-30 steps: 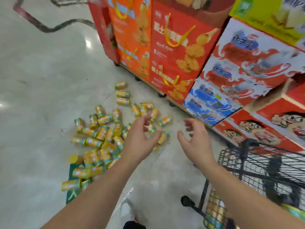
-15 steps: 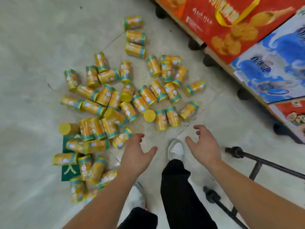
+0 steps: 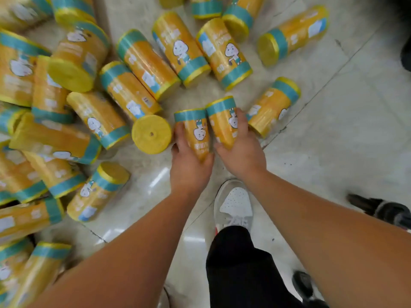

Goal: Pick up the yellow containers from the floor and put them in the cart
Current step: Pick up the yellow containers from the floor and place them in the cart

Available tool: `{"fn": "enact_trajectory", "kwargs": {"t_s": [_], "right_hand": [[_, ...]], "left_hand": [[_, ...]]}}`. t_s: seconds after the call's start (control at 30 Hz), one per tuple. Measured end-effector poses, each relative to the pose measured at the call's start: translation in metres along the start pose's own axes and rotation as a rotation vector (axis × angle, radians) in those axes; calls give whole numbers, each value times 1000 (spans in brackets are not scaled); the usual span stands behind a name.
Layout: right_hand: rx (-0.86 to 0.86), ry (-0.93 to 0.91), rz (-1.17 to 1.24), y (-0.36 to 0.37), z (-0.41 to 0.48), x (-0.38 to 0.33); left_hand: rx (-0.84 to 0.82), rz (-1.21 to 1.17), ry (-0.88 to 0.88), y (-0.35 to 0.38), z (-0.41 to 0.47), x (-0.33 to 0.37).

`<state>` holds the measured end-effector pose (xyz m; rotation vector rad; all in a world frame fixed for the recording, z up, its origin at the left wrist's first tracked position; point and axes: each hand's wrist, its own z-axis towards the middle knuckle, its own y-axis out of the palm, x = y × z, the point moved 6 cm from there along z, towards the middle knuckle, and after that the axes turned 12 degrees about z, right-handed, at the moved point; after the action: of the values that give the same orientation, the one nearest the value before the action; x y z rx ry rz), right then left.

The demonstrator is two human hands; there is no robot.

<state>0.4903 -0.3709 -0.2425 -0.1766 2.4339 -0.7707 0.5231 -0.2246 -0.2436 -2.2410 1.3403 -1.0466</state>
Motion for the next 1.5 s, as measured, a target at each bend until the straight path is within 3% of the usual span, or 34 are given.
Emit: {"fn": "enact_trajectory", "kwargs": {"t_s": [0.13, 0.37, 0.6, 0.8, 0.97, 1.1, 1.27, 1.5], "right_hand": [[32, 12, 83, 1, 6, 7], [57, 54, 270, -45, -54, -24], [139, -28, 513, -166, -211, -126], [313, -215, 720, -305, -387, -236], [471, -320, 807, -417, -518, -262], [574, -327, 823, -494, -601, -232], [726, -245, 814, -567, -673, -144], [775, -7, 825, -620, -714, 61]], "left_hand": [[102, -8, 7, 4, 5, 2], [71, -141, 16, -43, -45, 34], [57, -274, 114, -189, -192, 119], [101, -342, 395, -337, -352, 231], [4, -373, 597, -395, -479, 314], [-119, -393, 717, -379, -567, 364], [-269, -339, 807, -305, -655, 413], [-429, -201, 805, -119, -751, 436]]}}
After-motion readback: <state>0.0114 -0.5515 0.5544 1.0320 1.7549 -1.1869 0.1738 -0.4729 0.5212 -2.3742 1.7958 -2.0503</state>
